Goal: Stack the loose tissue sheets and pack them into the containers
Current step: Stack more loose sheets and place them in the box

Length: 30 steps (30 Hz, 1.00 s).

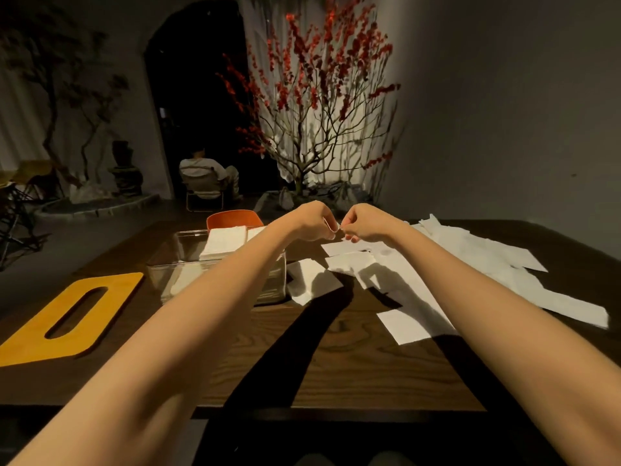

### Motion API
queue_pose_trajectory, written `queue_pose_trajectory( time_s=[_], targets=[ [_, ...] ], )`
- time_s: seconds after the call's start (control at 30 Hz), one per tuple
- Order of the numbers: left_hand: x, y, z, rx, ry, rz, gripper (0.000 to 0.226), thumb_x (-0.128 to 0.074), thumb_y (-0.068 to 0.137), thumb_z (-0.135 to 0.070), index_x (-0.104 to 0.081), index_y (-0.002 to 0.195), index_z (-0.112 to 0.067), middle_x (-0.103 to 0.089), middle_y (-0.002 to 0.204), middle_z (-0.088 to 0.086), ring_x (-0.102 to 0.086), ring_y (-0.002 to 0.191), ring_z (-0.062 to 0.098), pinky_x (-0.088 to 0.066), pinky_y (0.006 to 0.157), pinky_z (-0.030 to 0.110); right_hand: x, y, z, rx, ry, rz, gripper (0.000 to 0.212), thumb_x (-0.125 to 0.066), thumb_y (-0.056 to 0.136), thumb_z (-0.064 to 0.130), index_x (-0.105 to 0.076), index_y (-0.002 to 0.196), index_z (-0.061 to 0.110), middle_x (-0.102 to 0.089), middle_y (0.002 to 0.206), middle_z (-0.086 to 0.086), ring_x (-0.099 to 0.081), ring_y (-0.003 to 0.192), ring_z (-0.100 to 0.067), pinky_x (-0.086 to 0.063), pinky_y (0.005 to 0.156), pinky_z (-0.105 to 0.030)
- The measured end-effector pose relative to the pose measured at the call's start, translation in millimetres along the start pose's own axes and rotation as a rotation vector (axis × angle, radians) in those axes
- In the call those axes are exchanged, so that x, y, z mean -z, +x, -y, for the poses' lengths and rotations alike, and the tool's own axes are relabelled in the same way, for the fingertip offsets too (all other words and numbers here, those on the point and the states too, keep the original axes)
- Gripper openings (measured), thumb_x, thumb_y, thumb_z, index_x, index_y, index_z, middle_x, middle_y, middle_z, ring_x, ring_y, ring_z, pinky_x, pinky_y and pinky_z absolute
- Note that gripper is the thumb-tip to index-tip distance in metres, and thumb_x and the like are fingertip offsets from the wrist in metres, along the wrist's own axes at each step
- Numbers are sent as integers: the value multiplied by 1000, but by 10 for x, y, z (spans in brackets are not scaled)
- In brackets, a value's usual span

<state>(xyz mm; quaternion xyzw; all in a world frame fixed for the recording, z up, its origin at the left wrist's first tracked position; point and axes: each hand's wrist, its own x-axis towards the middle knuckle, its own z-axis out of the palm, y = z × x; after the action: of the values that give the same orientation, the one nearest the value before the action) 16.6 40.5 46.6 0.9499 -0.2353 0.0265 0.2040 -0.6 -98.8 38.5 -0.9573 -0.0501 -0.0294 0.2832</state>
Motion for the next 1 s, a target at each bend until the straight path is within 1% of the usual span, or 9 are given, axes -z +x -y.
queue_pose_trajectory(
  time_s=[0.1,0.27,0.33,0.4,0.47,0.6,0.77,0.9,1.0],
  targets=[
    [-155,92,-116,-6,-7,29,20,-62,91,-12,-67,110,-9,-62,101,5,-55,93,18,-45,83,29,73,-75,-186,-30,50,-20,19,-47,92,1,-61,80,1,-57,87,-21,-52,80,-22,-44,69,-28],
    [-425,218,-158,61,-117,125,21,-58,94,-9,-62,115,-6,-64,103,8,-63,91,18,-55,76,28,102,-142,-473,-72,18,4,26,-53,93,3,-60,110,-15,-60,110,-31,-52,83,-24,-42,61,-22],
    [-515,242,-161,94,-178,180,22,-56,95,-7,-60,117,-4,-64,106,11,-64,90,20,-57,70,28,84,-156,-552,-74,-97,52,31,-59,92,13,-61,117,-7,-61,121,-21,-59,103,-29,-47,77,-30],
    [-605,272,-160,112,-211,231,25,-55,95,-5,-58,120,-2,-62,107,11,-63,89,20,-56,65,25,27,-158,-629,-98,-273,116,48,-62,92,27,-53,130,0,-54,134,-16,-52,121,-29,-43,95,-35],
    [-682,286,-154,128,-228,256,27,-53,96,-3,-57,122,0,-61,111,14,-63,90,21,-56,66,26,-75,-156,-710,-148,-406,162,64,-61,90,40,-41,141,7,-44,143,-12,-42,130,-28,-39,101,-37],
    [-853,339,-134,167,-255,247,25,-50,97,-4,-58,121,1,-62,116,17,-63,92,24,-55,69,29,-275,-78,-900,-235,-472,170,74,-67,84,48,-33,142,16,-41,144,-11,-42,128,-30,-41,101,-42],
    [-1014,430,-59,207,-331,125,18,-45,97,1,-60,105,-1,-58,100,14,-64,98,33,-56,64,29,-311,4,-996,-251,-406,220,70,-65,86,42,-30,141,17,-44,142,-8,-42,127,-30,-37,105,-49],
    [-1135,520,6,248,-347,61,22,-43,97,-4,-51,79,-9,-56,98,17,-62,74,25,-57,77,41,-311,6,-1094,-258,-464,168,67,-62,86,38,-30,142,19,-43,142,-7,-32,134,-31,-21,108,-60],
    [-1189,566,12,243,-290,15,22,-43,98,-8,-49,78,-16,-54,99,12,-63,71,24,-56,80,40,-307,18,-1153,-200,-493,43,60,-60,88,37,-35,140,21,-47,139,-4,-40,129,-27,-31,106,-54]
  ],
)
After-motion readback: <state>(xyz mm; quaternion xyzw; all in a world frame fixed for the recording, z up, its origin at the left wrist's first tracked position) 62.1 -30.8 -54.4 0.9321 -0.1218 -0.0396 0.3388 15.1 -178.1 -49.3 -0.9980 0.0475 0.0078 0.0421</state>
